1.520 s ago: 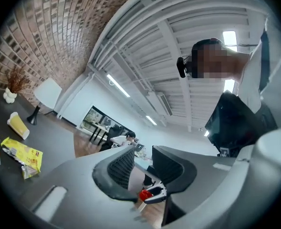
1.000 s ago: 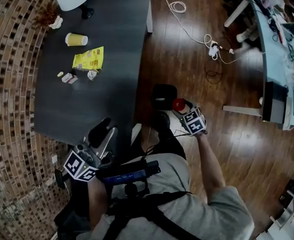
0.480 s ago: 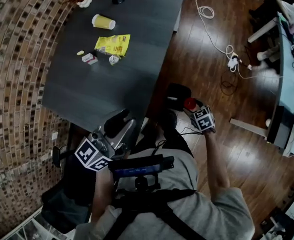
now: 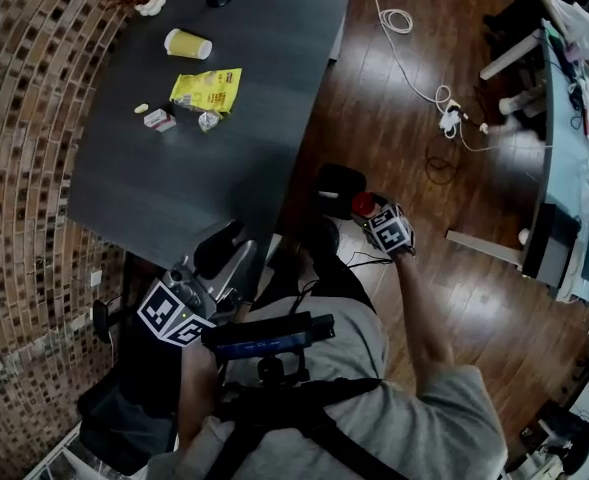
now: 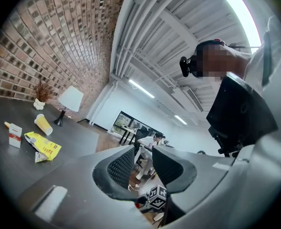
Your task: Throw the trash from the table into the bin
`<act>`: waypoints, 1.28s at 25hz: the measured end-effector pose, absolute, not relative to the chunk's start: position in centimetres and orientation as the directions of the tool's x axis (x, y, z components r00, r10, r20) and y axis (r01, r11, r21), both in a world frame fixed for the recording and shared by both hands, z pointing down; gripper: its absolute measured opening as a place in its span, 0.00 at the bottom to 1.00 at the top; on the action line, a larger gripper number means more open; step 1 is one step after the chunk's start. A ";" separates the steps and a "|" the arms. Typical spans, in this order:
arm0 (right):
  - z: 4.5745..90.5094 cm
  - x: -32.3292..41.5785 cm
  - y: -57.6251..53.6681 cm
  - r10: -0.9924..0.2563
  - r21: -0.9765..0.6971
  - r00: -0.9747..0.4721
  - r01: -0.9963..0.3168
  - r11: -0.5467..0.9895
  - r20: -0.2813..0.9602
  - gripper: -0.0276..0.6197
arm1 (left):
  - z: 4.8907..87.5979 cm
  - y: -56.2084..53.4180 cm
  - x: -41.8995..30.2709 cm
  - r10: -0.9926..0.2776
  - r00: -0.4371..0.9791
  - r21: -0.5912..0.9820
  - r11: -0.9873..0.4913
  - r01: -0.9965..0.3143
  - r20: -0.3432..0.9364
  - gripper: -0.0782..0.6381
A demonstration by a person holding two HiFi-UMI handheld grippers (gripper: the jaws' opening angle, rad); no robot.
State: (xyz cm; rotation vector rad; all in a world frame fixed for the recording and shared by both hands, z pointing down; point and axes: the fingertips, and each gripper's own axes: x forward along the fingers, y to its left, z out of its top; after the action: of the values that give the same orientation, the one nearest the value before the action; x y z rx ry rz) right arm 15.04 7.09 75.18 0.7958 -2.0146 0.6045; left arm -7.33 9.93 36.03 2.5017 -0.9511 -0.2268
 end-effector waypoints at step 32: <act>67.6 15.9 5.1 -0.437 -0.206 -0.587 -0.727 0.655 0.681 0.59 | 36.6 8.8 2.3 -0.537 0.843 0.459 -0.741 -0.490 0.033 0.26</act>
State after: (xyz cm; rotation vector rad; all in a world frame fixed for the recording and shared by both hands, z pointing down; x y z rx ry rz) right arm 15.92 5.13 67.60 0.8997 -2.2747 0.6352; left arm 2.33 8.83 36.61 2.5613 -0.7577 -0.1400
